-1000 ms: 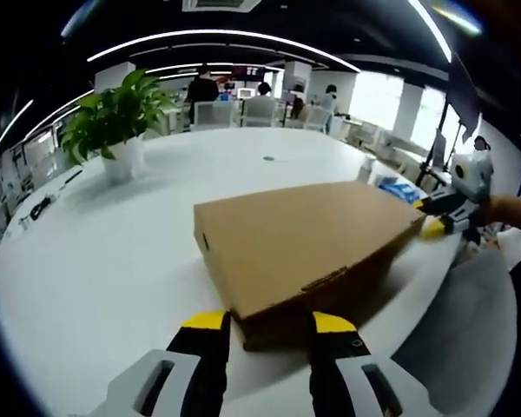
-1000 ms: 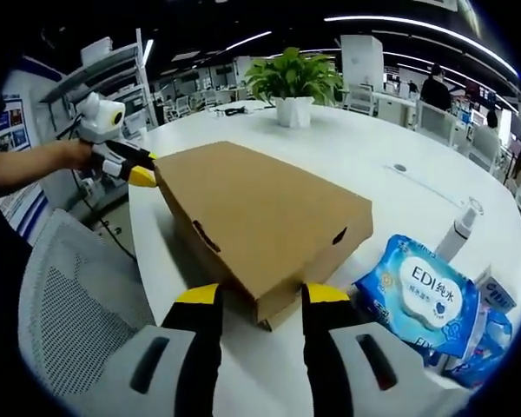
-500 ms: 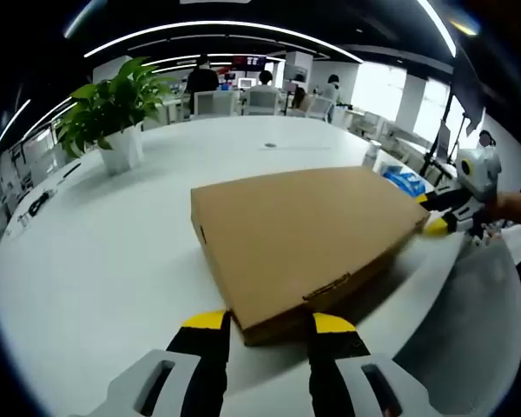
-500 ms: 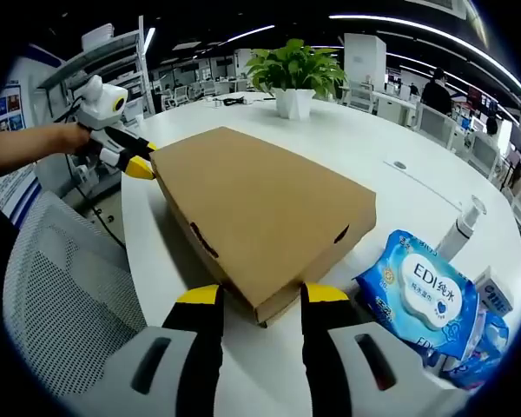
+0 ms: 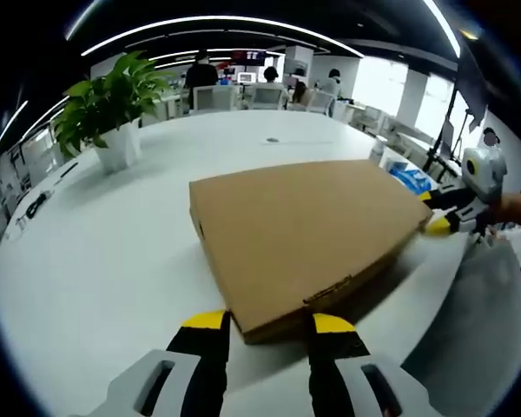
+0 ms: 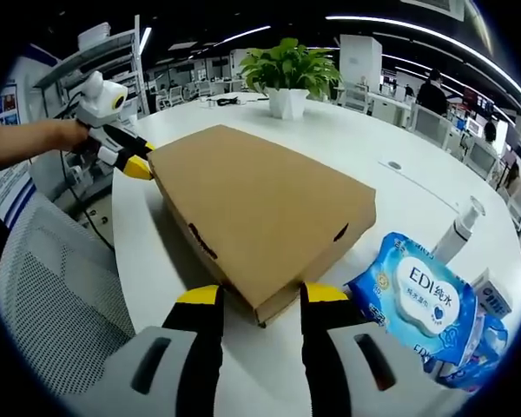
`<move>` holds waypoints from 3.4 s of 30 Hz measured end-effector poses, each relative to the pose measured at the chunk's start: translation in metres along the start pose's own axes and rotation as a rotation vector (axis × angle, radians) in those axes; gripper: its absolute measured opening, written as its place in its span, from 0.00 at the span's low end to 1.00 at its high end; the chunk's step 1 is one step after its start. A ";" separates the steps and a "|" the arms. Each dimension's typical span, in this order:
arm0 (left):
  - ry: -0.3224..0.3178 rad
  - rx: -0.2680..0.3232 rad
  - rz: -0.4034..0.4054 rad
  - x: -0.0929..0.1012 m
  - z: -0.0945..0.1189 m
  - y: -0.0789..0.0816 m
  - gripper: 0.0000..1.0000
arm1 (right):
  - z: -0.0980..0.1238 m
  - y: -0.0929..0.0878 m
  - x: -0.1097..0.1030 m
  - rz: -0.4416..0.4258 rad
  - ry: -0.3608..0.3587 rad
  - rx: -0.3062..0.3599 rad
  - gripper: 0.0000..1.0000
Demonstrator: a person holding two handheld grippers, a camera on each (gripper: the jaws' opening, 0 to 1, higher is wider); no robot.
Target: Operate the shoe box by opening the lid, removing the specified soft item, and placing it in the target area until the item is outside and the box remains undamaged.
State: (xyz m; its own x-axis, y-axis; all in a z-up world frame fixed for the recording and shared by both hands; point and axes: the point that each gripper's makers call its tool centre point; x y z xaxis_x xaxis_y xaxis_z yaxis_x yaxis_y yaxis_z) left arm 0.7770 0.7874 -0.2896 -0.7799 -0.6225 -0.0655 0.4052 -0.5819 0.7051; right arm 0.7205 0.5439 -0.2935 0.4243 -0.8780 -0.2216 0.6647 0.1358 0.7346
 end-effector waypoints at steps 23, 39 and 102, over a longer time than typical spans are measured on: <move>-0.020 -0.002 -0.016 -0.024 -0.032 0.031 0.35 | -0.016 0.027 0.034 -0.009 -0.023 0.015 0.32; -0.027 0.001 -0.007 -0.038 -0.047 0.048 0.35 | -0.028 0.043 0.056 0.002 -0.033 0.008 0.33; 0.111 0.252 -0.006 0.016 0.041 0.090 0.77 | 0.103 0.044 0.100 -0.145 -0.247 0.226 0.60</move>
State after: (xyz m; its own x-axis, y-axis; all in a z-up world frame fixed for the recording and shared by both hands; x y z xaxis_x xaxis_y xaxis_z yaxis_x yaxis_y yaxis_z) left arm 0.7812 0.7469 -0.1981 -0.7192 -0.6810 -0.1378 0.2579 -0.4459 0.8571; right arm 0.7288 0.4147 -0.2170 0.1561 -0.9688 -0.1923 0.5425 -0.0786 0.8364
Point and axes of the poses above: the point that each gripper's makers call its tool centre point, and the gripper's own axes: z roughly backward along the fingers, x roughly to its right, y roughly out of its top, and after that the axes turned 14 degrees about -z, right-handed
